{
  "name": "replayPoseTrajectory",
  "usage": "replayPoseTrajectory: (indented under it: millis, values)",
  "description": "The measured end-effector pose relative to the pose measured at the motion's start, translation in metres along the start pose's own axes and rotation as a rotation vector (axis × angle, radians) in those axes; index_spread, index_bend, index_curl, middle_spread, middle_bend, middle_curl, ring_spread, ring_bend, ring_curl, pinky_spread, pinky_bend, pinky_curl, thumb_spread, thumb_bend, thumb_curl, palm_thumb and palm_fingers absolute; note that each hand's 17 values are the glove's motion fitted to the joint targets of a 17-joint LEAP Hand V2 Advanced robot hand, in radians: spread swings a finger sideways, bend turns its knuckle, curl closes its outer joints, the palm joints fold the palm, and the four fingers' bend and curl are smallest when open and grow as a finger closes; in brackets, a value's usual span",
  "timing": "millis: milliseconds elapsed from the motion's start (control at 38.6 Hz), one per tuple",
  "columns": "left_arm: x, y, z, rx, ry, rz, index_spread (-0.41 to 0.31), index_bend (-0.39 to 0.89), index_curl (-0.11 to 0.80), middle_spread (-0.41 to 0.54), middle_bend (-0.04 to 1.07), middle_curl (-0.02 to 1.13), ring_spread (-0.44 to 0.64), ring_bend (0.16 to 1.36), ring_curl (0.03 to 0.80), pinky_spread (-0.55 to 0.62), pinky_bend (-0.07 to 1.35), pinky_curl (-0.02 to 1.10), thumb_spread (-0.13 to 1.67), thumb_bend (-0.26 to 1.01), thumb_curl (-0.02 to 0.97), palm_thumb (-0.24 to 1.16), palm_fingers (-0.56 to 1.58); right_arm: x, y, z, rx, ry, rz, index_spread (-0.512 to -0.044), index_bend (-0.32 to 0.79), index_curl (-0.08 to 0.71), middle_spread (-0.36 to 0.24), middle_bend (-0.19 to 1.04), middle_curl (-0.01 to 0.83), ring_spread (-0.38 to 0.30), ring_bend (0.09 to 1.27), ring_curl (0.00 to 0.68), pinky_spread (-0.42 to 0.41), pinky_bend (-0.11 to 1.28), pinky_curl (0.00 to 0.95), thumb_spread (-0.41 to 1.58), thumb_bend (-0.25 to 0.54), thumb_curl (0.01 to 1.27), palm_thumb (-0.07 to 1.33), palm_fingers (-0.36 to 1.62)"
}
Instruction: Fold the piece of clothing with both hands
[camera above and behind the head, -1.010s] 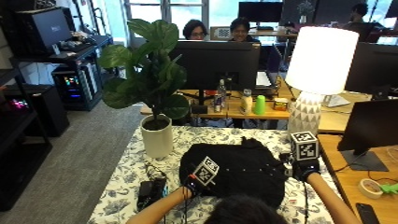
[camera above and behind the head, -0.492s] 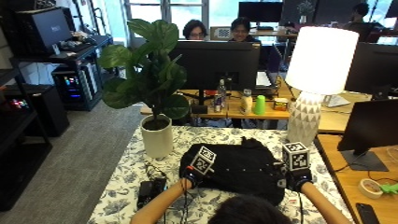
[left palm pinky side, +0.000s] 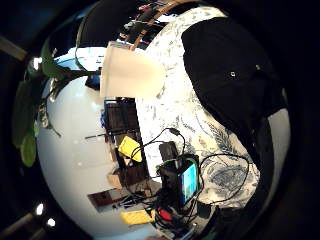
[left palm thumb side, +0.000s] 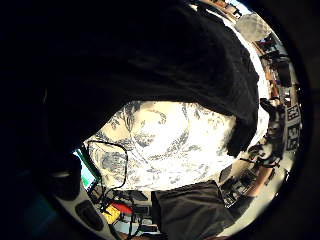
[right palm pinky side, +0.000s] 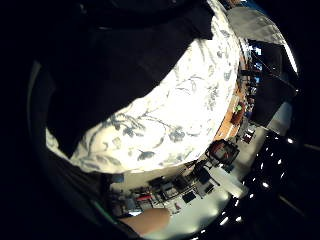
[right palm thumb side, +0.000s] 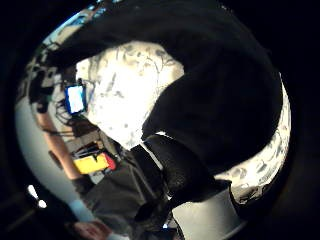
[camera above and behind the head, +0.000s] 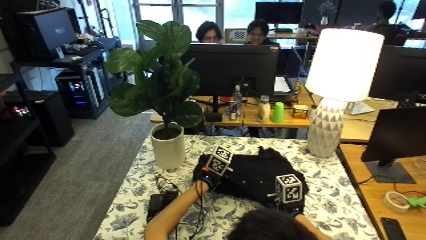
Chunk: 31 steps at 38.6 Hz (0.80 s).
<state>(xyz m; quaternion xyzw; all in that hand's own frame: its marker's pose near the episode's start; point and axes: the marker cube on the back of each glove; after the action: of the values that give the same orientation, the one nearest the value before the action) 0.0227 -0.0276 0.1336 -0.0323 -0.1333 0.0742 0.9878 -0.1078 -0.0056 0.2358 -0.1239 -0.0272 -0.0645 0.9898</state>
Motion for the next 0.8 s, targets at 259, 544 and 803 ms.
replayPoseTrajectory:
  millis: [259, 544, 803]
  values:
    - [-0.035, -0.056, 0.015, 0.076, -0.13, -0.184, -0.238, 0.17, 0.413, -0.376, 0.6, 0.8, -0.35, 1.02, 0.603, -0.39, 0.8, 0.54, 1.65, 0.52, 0.159, 0.38, 1.1, 0.033, -0.079, 0.023, 0.245, 0.208, 0.097, -0.198, 0.12, 0.203, -0.037, 0.23, 0.41, -0.01, 0.49, 0.393, 0.243, 0.47, 0.39, 1.08, -0.007, 0.24, 0.36, 0.39]
    - [-0.037, -0.047, 0.014, 0.07, -0.129, -0.181, -0.234, 0.16, 0.442, -0.384, 0.57, 0.88, -0.35, 1.02, 0.62, -0.39, 0.81, 0.54, 1.65, 0.61, 0.17, 0.34, 1.09, 0.05, -0.108, 0.011, 0.354, 0.086, 0.132, -0.235, 0.1, 0.205, -0.089, 0.29, 0.423, -0.099, 0.59, 0.386, 0.05, 0.53, 0.381, 1.12, 0.111, 0.31, 0.67, 0.94]
    - [-0.023, -0.015, 0.021, -0.001, -0.115, -0.019, -0.234, 0.16, 0.461, -0.391, 0.52, 0.95, -0.35, 1.02, 0.63, -0.39, 0.81, 0.53, 1.64, 0.7, 0.181, 0.31, 1.09, 0.066, -0.118, 0.002, 0.229, 0.078, 0.135, -0.251, 0.16, 0.259, -0.152, 0.36, 0.466, -0.2, 0.63, 0.432, -0.234, 0.61, 0.421, 1.11, 0.225, 0.38, 0.98, 1.3]
